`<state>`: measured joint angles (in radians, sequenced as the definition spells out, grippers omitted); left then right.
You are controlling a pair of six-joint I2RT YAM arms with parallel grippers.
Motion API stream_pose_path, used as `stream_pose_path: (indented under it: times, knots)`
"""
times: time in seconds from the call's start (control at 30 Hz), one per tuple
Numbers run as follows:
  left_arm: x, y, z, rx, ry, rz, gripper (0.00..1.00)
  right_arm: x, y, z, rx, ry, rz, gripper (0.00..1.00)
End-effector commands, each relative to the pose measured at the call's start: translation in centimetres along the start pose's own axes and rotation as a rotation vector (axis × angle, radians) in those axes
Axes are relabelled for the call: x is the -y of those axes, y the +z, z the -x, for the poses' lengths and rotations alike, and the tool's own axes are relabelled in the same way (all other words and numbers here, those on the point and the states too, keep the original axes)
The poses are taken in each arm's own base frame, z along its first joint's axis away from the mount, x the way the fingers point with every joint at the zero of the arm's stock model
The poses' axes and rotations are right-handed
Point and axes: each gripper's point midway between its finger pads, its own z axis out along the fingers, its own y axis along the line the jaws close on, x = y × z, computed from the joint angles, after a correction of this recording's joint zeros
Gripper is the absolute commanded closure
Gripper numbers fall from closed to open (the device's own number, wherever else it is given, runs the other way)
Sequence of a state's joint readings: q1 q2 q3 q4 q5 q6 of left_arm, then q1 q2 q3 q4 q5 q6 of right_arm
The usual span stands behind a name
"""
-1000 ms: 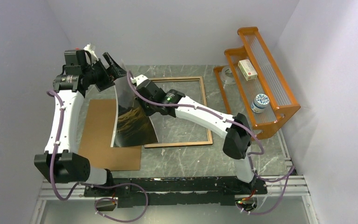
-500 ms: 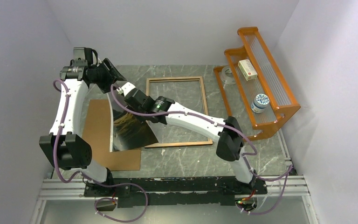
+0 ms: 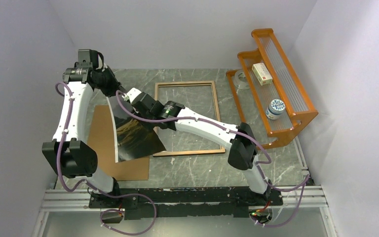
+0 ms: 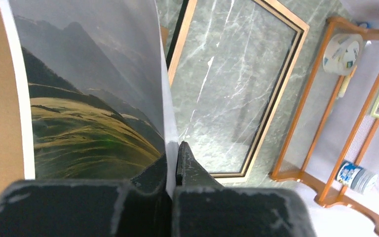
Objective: Put the photo into the frame
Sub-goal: Pick up the photo at the center of the board.
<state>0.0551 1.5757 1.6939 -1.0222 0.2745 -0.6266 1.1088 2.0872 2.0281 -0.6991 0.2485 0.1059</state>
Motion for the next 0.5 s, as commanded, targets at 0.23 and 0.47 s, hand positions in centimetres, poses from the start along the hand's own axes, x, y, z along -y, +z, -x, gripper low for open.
stream_pose_path:
  times: [0.23, 0.47]
  knots:
    - [6.0, -5.7, 0.1, 0.016, 0.416, -0.311, 0.97, 0.9, -10.9, 8.2, 0.353, 0.169, 0.348, 0.14]
    - [12.9, -14.3, -2.4, 0.052, 0.626, -0.726, 0.97, 10.3, -18.4, 10.8, 0.626, 0.407, 0.346, 0.13]
